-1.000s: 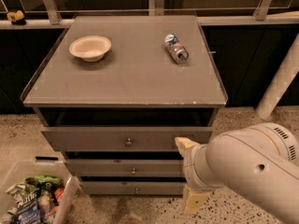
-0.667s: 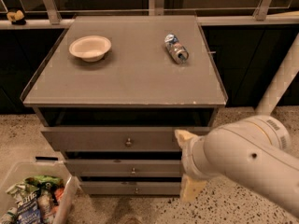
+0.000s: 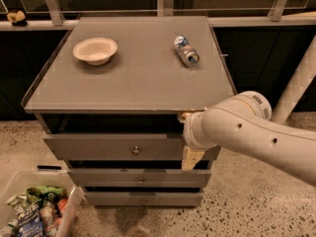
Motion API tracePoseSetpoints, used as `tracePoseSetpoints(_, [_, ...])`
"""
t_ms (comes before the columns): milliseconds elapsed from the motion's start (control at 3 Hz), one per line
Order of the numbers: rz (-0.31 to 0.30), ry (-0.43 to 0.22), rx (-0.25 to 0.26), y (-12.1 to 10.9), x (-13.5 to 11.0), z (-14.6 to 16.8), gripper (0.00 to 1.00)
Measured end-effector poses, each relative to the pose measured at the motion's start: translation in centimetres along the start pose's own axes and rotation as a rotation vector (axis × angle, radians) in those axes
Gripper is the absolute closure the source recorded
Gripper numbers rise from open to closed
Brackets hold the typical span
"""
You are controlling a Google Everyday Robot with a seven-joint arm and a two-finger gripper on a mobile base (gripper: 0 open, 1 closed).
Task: Open top drawer
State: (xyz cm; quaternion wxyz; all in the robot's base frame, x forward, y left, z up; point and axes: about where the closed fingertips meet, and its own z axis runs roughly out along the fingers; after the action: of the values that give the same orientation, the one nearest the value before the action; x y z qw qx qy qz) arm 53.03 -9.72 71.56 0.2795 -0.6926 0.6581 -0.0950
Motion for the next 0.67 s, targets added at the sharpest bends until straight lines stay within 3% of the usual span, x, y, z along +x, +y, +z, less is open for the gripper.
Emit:
tracePoseSetpoints(333, [0.004,0.005,0.013,0.1,0.1,0.1,0.00])
tracePoseSetpoints(667, [-0.042,0.022,0.044,1.2,-0.6,1.6,0.00])
